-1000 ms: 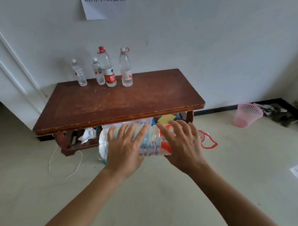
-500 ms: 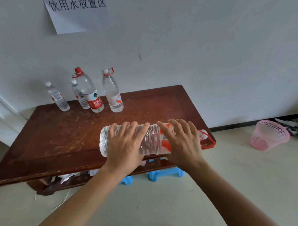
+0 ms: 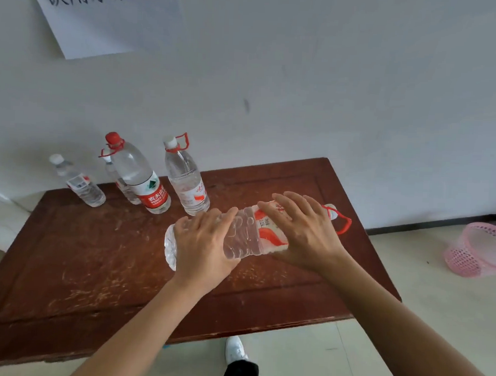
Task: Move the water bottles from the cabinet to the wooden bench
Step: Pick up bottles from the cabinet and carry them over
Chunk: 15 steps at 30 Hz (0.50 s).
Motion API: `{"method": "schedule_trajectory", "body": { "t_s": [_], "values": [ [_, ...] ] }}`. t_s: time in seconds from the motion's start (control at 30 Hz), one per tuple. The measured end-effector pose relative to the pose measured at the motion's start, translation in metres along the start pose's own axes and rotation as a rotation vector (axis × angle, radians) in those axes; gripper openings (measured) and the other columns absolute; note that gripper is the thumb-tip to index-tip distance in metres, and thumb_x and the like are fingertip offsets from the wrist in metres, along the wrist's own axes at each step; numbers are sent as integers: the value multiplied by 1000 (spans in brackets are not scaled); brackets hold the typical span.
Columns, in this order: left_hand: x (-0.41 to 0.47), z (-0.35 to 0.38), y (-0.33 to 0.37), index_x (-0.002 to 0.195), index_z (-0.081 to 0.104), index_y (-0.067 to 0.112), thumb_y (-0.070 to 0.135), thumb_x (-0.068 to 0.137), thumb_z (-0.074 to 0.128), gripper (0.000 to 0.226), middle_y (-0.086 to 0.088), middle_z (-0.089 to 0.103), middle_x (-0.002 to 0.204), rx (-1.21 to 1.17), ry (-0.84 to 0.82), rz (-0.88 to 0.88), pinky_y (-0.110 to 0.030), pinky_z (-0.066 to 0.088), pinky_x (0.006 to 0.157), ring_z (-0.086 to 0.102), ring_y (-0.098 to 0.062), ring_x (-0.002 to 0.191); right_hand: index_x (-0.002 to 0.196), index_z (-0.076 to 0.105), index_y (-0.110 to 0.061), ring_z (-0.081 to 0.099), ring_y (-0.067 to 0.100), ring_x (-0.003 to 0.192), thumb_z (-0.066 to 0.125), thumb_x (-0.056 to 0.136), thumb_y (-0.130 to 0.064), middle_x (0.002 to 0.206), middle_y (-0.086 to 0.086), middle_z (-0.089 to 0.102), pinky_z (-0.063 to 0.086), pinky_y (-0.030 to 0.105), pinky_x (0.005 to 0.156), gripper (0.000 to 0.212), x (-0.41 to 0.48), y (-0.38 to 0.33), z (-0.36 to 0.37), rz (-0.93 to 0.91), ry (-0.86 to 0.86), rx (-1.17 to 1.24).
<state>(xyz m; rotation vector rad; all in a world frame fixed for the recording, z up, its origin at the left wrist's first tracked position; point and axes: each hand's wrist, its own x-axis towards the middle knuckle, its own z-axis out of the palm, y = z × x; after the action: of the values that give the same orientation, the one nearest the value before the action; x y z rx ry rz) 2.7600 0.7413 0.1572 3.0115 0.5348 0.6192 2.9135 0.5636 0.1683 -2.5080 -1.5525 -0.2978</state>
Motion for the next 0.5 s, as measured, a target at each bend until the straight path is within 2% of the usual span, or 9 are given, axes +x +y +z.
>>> {"method": "schedule_trajectory", "body": {
  "t_s": [0.07, 0.2, 0.3, 0.37, 0.43, 0.5],
  "values": [
    [17, 21, -15, 138, 56, 27, 59, 56, 88, 94, 4, 65, 121, -80, -47, -12, -49, 39, 97, 61, -21, 113, 148, 43, -29, 52, 32, 133, 61, 75, -78, 146, 7, 53, 47, 55, 102, 90, 17, 11, 10, 37, -82, -11],
    [60, 67, -48, 137, 54, 29, 64, 49, 88, 100, 7, 65, 118, -227, -127, 15, -47, 42, 95, 63, -21, 109, 143, 47, -30, 57, 27, 121, 76, 66, -74, 136, 3, 57, 54, 50, 92, 93, 66, 24, 25, 113, -229, -29],
    [97, 108, -66, 142, 41, 30, 67, 56, 84, 103, 5, 60, 132, -369, -214, 18, -54, 42, 105, 58, -22, 123, 135, 57, -29, 61, 30, 111, 87, 61, -64, 129, 5, 61, 54, 49, 85, 88, 108, 35, 34, 122, -247, -139],
    [114, 135, -73, 146, 37, 29, 67, 62, 82, 103, 4, 53, 145, -463, -244, -43, -58, 37, 111, 48, -20, 136, 130, 62, -27, 62, 33, 106, 92, 57, -55, 125, 7, 63, 54, 50, 82, 84, 140, 38, 39, 78, -279, -268],
    [121, 153, -78, 150, 35, 30, 67, 68, 79, 100, 4, 45, 155, -581, -244, -127, -54, 34, 117, 39, -17, 144, 129, 63, -26, 61, 36, 107, 95, 54, -46, 126, 10, 63, 54, 51, 83, 84, 167, 41, 38, 35, -343, -381],
    [117, 162, -83, 152, 33, 29, 60, 78, 75, 90, 0, 39, 159, -648, -249, -178, -47, 33, 118, 35, -19, 146, 137, 57, -27, 58, 38, 116, 93, 61, -44, 134, 10, 59, 52, 52, 91, 86, 185, 42, 29, 4, -402, -503]
  ]
}}
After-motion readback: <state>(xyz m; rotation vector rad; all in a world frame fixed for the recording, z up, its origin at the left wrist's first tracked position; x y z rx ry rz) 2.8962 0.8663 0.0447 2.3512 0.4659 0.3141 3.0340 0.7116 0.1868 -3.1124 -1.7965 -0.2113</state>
